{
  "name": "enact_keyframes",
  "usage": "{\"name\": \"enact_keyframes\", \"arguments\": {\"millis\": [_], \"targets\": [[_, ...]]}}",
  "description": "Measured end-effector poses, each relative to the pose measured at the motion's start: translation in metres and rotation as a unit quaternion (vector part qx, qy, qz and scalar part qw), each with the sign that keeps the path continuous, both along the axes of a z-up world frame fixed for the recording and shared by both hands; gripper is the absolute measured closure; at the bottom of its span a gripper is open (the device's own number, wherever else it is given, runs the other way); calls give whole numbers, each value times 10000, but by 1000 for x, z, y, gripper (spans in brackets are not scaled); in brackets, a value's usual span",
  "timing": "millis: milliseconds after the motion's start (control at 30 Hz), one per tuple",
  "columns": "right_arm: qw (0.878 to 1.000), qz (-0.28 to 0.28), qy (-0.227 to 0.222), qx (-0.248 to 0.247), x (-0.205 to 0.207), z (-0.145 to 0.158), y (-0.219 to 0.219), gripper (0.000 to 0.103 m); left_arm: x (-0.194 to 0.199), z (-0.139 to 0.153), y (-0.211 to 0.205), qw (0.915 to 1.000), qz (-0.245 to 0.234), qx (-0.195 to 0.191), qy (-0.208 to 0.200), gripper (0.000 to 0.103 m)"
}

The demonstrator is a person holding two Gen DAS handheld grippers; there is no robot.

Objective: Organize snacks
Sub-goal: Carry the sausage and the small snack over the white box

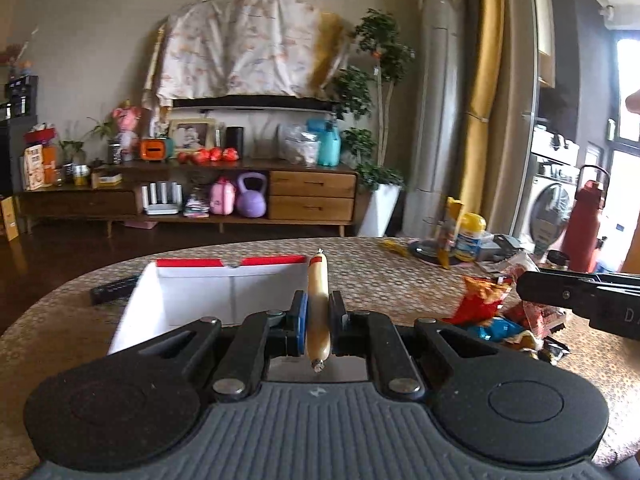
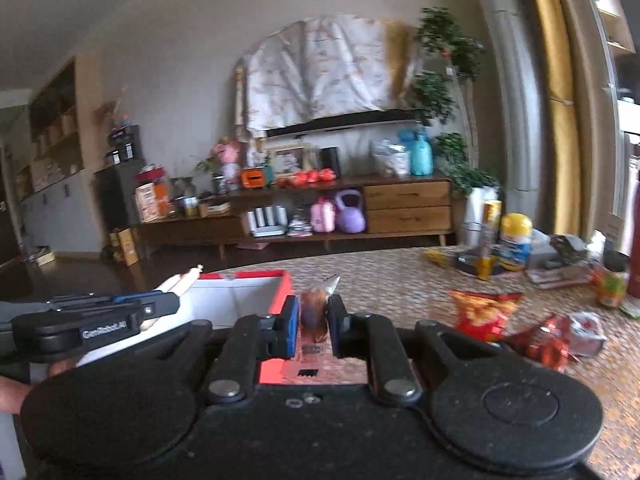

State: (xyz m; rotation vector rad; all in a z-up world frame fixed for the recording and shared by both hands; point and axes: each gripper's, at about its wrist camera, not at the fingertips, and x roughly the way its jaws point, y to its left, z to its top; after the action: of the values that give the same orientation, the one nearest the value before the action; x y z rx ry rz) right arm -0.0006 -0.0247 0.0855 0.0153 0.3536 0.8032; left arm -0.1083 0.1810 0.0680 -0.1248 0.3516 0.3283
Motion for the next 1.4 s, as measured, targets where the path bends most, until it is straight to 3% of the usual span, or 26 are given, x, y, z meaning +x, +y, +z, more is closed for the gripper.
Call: {"name": "enact_keyframes", "arguments": {"millis": [567,1400], "targets": [[9925,1169,-118,-333,-22,7,98,89,-15,-15,47,9978,567,-128,321,92],[9855,1403,349,-887,-22,-34,136,88,-1,-51,67,9926,740,-363,891,92]]}}
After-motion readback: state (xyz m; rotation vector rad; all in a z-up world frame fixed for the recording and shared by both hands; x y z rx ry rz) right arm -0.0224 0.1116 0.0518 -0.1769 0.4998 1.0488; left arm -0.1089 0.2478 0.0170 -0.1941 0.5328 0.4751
